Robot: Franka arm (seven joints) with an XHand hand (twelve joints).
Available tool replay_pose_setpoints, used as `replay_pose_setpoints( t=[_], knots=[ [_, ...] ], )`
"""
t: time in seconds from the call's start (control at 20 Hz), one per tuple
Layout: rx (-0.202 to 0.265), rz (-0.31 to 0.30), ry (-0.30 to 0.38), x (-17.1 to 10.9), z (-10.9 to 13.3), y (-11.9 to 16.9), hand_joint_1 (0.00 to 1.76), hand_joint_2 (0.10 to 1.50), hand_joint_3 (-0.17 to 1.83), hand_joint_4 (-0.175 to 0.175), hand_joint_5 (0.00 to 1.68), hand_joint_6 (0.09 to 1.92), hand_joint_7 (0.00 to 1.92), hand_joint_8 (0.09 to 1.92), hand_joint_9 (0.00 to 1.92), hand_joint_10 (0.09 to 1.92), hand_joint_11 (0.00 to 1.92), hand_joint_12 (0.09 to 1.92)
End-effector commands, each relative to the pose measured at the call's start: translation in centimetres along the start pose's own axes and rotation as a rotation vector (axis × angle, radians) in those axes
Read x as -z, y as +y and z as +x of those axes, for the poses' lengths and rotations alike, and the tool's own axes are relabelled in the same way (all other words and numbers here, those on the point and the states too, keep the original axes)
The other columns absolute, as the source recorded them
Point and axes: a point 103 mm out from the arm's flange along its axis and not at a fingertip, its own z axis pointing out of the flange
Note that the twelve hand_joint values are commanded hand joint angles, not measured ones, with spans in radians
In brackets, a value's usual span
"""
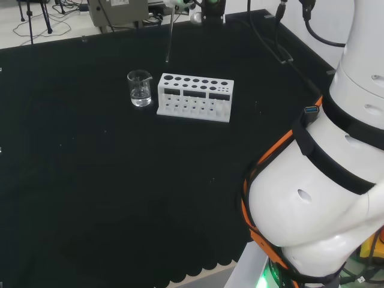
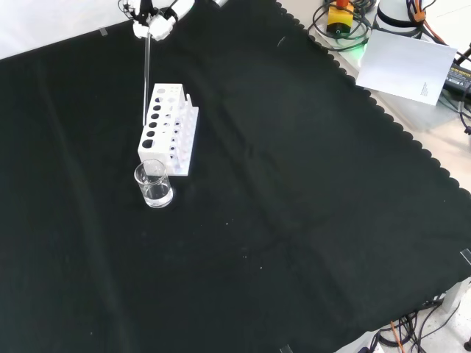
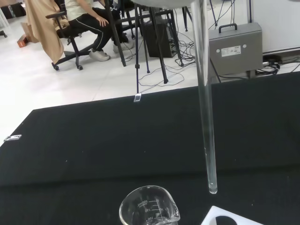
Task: Stir in the beaker to the left of the white test tube rack with the glass rod.
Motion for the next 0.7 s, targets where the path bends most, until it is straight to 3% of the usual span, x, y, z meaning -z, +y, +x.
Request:
replay_pose_setpoints(
  t=[0.05, 0.35, 0.7],
  knots=[
    [0.025, 0.019, -0.017, -0.8, 1.7, 0.7, 1.32, 1.08, -0.17, -0.175, 1.37, 0.09, 1.28, 0.82, 1.69, 0.64, 1.11, 0.82],
    [0.046, 0.015, 0.001, -0.3, 1.9, 1.1, 1.32, 1.08, -0.17, -0.175, 1.37, 0.09, 1.28, 0.82, 1.69, 0.64, 1.12, 0.82],
    [0.120, 0.026, 0.041, -0.8, 4.8, 4.0, 1.32, 1.08, -0.17, -0.175, 1.37, 0.09, 1.28, 0.82, 1.69, 0.64, 1.12, 0.82]
  ],
)
